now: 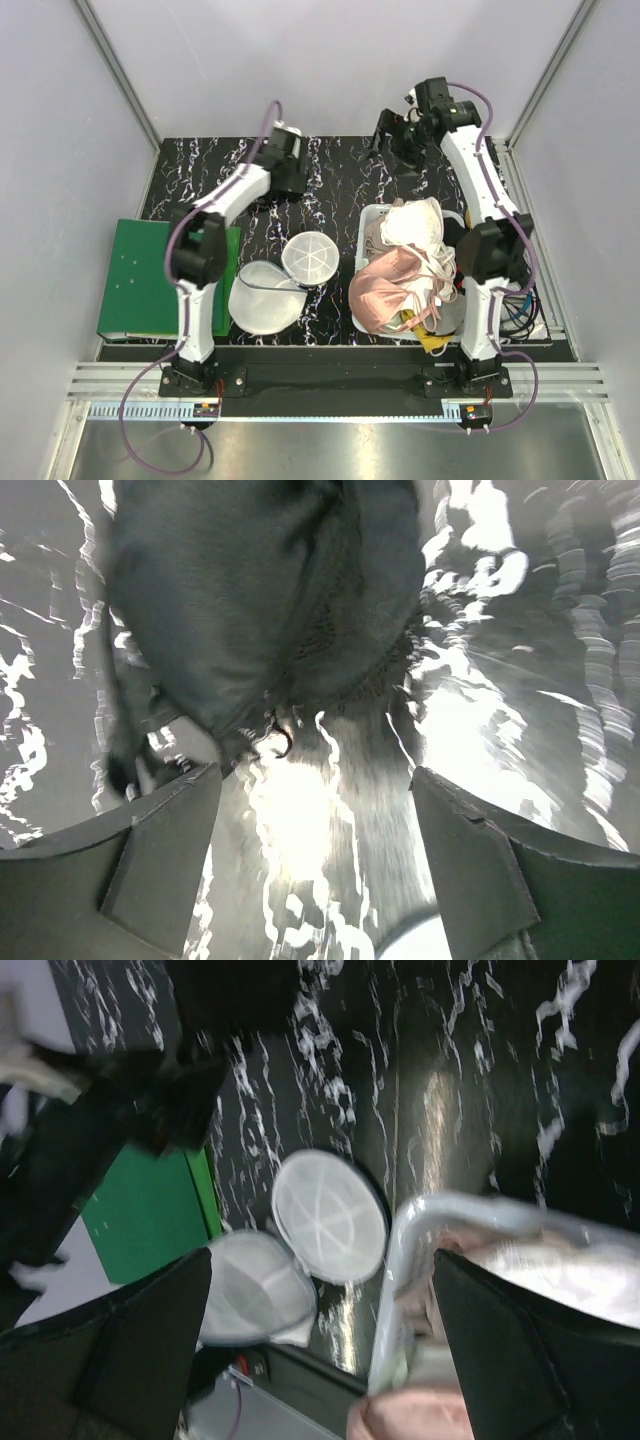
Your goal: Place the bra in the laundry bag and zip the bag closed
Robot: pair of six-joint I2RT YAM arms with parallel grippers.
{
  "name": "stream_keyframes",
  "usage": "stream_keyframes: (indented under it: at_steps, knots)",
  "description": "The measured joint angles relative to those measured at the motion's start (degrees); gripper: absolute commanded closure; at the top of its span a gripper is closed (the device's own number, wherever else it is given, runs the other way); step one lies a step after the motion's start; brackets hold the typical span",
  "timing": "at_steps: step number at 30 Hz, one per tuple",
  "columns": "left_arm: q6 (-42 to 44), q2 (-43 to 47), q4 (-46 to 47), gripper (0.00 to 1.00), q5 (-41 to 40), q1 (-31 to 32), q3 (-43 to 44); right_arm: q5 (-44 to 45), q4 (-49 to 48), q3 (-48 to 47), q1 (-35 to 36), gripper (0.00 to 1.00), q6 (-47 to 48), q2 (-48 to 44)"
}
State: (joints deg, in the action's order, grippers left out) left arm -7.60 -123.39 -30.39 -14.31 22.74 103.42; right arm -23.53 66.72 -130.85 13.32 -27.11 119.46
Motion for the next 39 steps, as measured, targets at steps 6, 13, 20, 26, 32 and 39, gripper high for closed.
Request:
stream_keyframes:
  at_steps: [6, 13, 20, 26, 32, 39]
  knots:
    - [-4.5, 13.57, 3.76, 0.42, 12.96, -9.38, -1.92, 1.75, -3.26, -17.16, 1.4, 0.0, -2.36, 14.38]
    - [-12.11, 10.62, 5.88, 0.5, 23.28, -19.91, 0.44, 8.72, -17.16, -17.86, 8.68, 0.07, -8.85, 24.11]
    - [-19.39, -5.46, 2.32, 0.69, 31.01, -22.82, 5.77, 12.72, -33.24, -16.79, 16.39, 0.39, -16.55, 31.69]
    - [-24.55, -10.99, 0.37, 0.78, 32.89, -22.73, 9.07, 16.13, -37.99, -16.63, 16.41, 0.6, -21.46, 36.09]
    - [-26.97, -11.1, 1.11, 0.8, 32.65, -22.91, 10.08, 18.64, -40.15, -15.37, 15.21, 0.7, -22.71, 36.22]
    - [-30.08, -11.17, 3.89, 0.72, 32.09, -24.85, 10.03, 18.99, -42.51, -15.54, 15.06, 0.76, -23.5, 38.01]
